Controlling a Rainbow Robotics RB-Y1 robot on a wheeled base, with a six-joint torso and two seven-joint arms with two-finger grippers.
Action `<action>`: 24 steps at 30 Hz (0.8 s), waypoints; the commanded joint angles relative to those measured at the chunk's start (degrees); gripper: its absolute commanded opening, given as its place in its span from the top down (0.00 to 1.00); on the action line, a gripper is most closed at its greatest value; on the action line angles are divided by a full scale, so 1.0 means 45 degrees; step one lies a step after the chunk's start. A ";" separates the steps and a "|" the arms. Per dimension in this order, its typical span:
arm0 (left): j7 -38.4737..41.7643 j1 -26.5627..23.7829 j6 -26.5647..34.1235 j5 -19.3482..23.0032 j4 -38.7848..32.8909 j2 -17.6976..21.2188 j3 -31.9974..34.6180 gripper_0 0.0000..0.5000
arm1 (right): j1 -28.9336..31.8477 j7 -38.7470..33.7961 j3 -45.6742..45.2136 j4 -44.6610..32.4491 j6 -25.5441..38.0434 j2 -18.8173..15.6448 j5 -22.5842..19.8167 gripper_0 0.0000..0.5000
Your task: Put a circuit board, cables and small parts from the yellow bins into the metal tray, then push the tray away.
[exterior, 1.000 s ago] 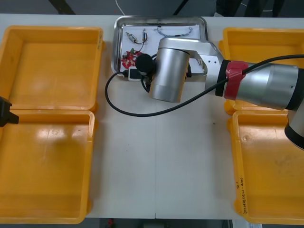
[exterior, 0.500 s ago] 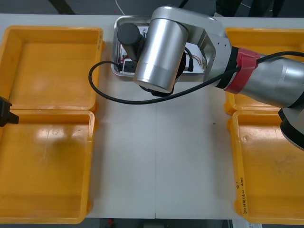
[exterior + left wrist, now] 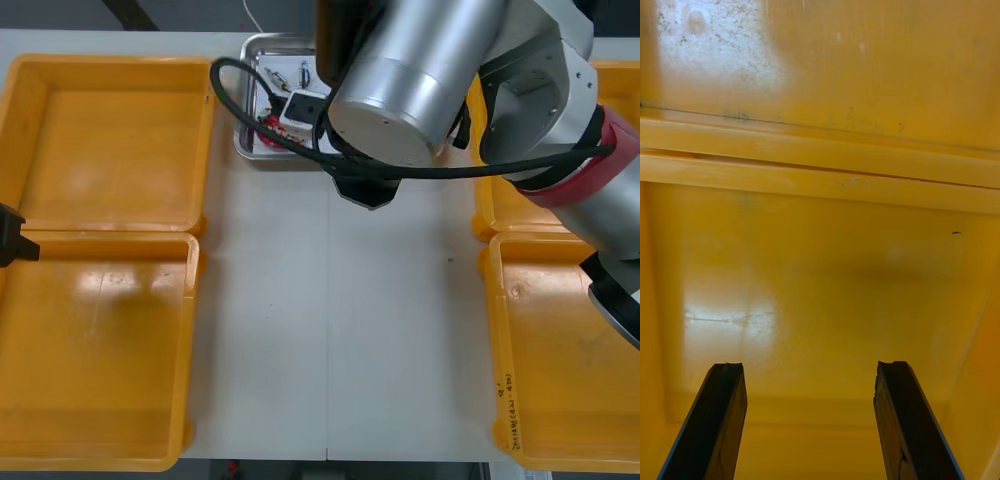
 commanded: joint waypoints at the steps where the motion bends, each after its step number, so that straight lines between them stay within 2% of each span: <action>1: -0.0466 0.0194 0.0078 0.0098 -0.0368 0.0572 0.0383 0.00 | 0.0926 -0.1462 -0.1441 -0.1497 0.0058 -0.0210 -0.0052 0.00; 6: -0.0466 0.0194 0.0078 0.0098 -0.0368 0.0572 0.0383 0.00 | 0.1903 -0.2575 -0.2672 -0.2572 0.0058 -0.0542 -0.0364 0.00; 12: -0.0466 0.0194 0.0078 0.0098 -0.0368 0.0572 0.0383 0.00 | 0.3426 -0.3922 -0.4156 -0.3705 0.0058 -0.1342 -0.0911 0.00; 14: -0.0466 0.0194 0.0078 0.0098 -0.0368 0.0572 0.0383 0.00 | 0.4188 -0.4411 -0.5113 -0.4115 0.0058 -0.1811 -0.1458 0.00; 21: -0.0466 0.0194 0.0078 0.0098 -0.0368 0.0572 0.0383 0.00 | 0.6121 -0.4587 -0.8121 -0.4388 0.0058 -0.2749 -0.2942 0.00; 24: -0.0466 0.0194 0.0078 0.0098 -0.0368 0.0572 0.0383 0.00 | 0.6707 -0.4508 -0.9098 -0.4388 0.0058 -0.3002 -0.3255 0.00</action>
